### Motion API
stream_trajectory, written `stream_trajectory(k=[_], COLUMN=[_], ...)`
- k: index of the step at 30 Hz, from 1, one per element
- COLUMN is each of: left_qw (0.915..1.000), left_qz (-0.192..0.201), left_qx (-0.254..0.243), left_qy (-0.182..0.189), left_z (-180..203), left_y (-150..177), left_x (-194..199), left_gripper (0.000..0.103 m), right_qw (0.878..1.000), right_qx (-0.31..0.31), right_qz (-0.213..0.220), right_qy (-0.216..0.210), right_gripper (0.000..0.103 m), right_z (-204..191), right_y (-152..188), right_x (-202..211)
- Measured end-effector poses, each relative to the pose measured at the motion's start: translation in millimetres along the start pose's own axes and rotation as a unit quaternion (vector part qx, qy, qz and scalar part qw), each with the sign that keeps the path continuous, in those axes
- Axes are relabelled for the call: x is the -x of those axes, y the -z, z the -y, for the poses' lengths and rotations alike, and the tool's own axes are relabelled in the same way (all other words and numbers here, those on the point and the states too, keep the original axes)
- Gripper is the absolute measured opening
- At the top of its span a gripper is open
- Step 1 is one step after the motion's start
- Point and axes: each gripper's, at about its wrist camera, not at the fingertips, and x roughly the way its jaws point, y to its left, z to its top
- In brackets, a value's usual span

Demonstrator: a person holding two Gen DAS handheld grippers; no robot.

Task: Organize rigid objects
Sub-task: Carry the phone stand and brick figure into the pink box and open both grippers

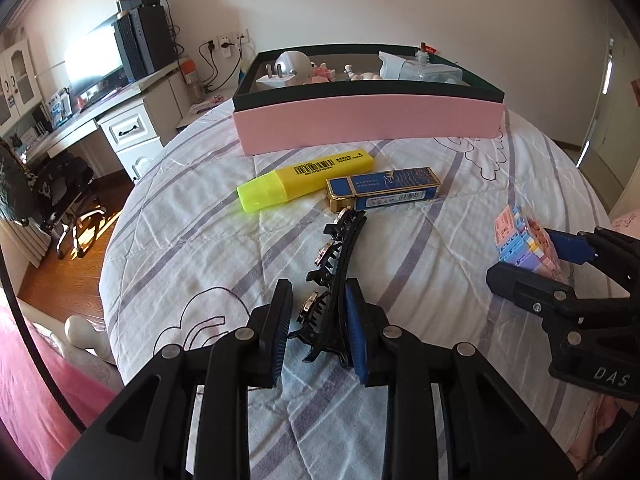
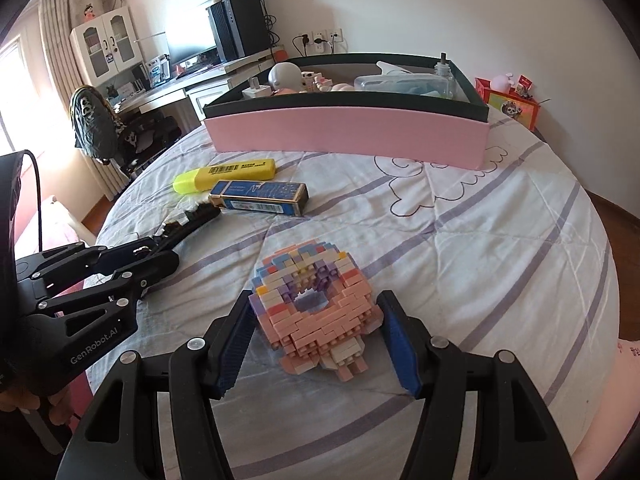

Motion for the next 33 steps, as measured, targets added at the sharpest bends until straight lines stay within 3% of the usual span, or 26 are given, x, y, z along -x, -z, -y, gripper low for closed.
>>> stream_trajectory(k=[3, 5, 20, 26, 33], left_qw=[0.9999, 0.9998, 0.9973, 0.9951, 0.9938], left_qz=[0.008, 0.015, 0.066, 0.083, 0.095], left_qx=[-0.006, -0.01, -0.02, -0.029, -0.046], left_qy=[-0.006, -0.001, 0.026, 0.044, 0.034], left_z=[3.5, 6.3, 9.2, 9.8, 8.9], left_y=[-2.2, -2.8, -28.1, -64.9, -133.1], left_x=[-6.2, -5.7, 27.4, 25.2, 2.1], left_gripper=[0.028, 0.019, 0.019, 0.019, 0.019], right_qw=[1.0, 1.0, 0.998, 0.996, 0.993], right_qx=[0.001, 0.0, 0.004, 0.02, 0.054], right_qz=[0.003, 0.007, 0.061, 0.08, 0.096], right_qy=[0.007, 0.012, 0.016, 0.017, 0.03], right_gripper=[0.063, 0.063, 0.063, 0.063, 0.063], right_z=[-3.3, -5.4, -13.6, -10.2, -1.5], right_y=[1.0, 2.2, -16.9, -49.1, -113.5], right_x=[-1.0, -1.1, 24.8, 32.2, 17.5])
